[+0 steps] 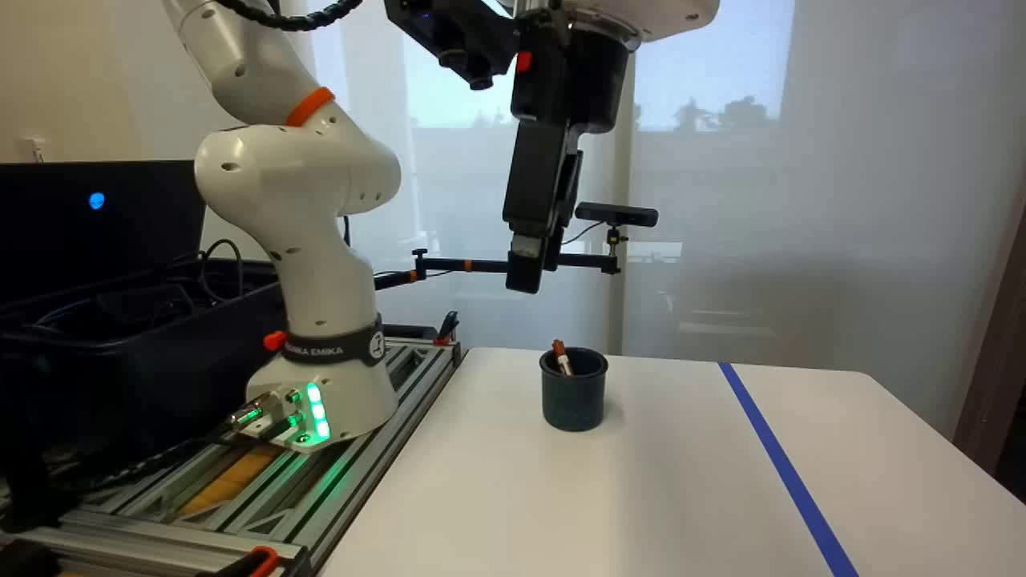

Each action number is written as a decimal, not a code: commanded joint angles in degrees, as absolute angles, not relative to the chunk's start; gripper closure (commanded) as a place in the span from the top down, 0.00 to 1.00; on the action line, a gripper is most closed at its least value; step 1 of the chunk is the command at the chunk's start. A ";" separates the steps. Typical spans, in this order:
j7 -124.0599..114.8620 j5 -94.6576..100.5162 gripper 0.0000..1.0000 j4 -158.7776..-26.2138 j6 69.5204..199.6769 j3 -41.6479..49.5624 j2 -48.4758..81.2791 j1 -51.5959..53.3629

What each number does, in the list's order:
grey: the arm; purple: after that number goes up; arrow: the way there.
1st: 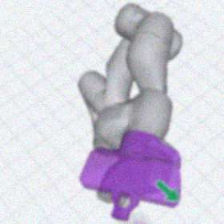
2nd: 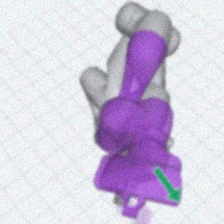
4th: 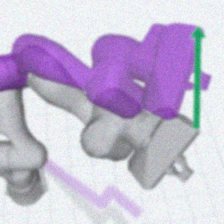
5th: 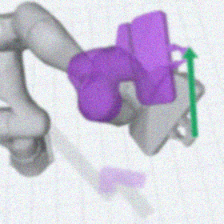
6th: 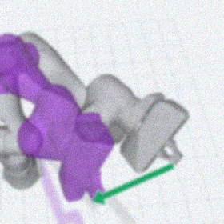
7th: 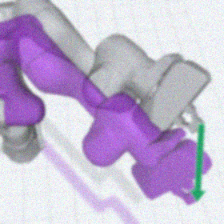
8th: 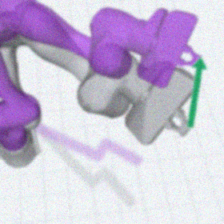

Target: Put the red marker on the table.

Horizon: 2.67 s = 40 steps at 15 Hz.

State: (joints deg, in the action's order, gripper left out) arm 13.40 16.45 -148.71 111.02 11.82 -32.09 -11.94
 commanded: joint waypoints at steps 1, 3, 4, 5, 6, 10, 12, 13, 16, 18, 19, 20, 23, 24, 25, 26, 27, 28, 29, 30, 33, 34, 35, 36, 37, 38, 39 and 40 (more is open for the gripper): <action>13.30 16.53 1.00 -148.64 110.89 12.01 -32.10 -11.71; 13.30 16.53 1.00 -148.64 110.89 12.01 -32.10 -11.71; 13.30 16.53 1.00 -148.64 110.89 12.01 -32.10 -11.70; 13.30 16.53 1.00 -148.64 110.89 12.01 -32.10 -11.71; 13.30 16.53 1.00 -148.64 110.89 12.01 -32.10 -11.70; 14.46 14.64 1.00 -147.80 111.14 12.80 -29.78 -10.75; 14.83 8.79 1.00 -146.28 111.86 14.28 -25.08 -8.92; 13.87 6.09 1.00 -146.14 113.13 14.36 -23.25 -8.38; 9.07 -4.00 1.00 -144.28 111.23 12.58 -17.63 -6.51; 6.91 -8.56 1.00 -143.20 107.57 11.05 -14.69 -5.30; 8.18 -10.59 1.00 -142.39 104.76 10.71 -13.66 -4.63; 8.87 -7.07 1.00 -145.29 109.42 10.62 -16.33 -6.41; 8.50 -9.33 1.00 -143.67 107.03 9.63 -13.57 -5.37; 8.65 -7.90 1.00 -143.34 106.37 9.88 -13.73 -5.94; 8.83 -5.83 1.00 -143.37 106.39 9.60 -13.91 -6.08; 8.93 -5.23 1.00 -143.12 105.50 9.55 -13.41 -6.08; 8.93 -5.49 1.00 -143.04 105.42 9.60 -12.78 -6.03; 8.85 -6.97 1.00 -143.19 105.51 9.73 -12.30 -5.85; 8.58 -9.03 1.00 -143.37 105.41 9.83 -11.90 -5.62; 7.66 -11.39 1.00 -143.67 105.33 9.71 -11.36 -5.35; 5.72 -17.82 1.00 -144.57 106.55 8.95 -10.07 -4.85; 5.06 -20.00 1.00 -145.19 107.15 8.57 -9.90 -4.74; 3.97 -22.29 1.00 -145.81 108.32 8.10 -9.59 -4.70; 2.61 -24.63 1.00 -146.22 108.89 7.67 -8.86 -4.65; 1.19 -26.53 1.00 -146.60 109.44 7.19 -8.46 -4.60; -0.02 -28.50 1.00 -147.06 110.26 6.74 -7.86 -4.52; -1.24 -30.31 1.00 -147.62 111.63 6.27 -7.25 -4.43; -2.36 -31.84 1.00 -148.05 112.66 5.75 -6.60 -4.18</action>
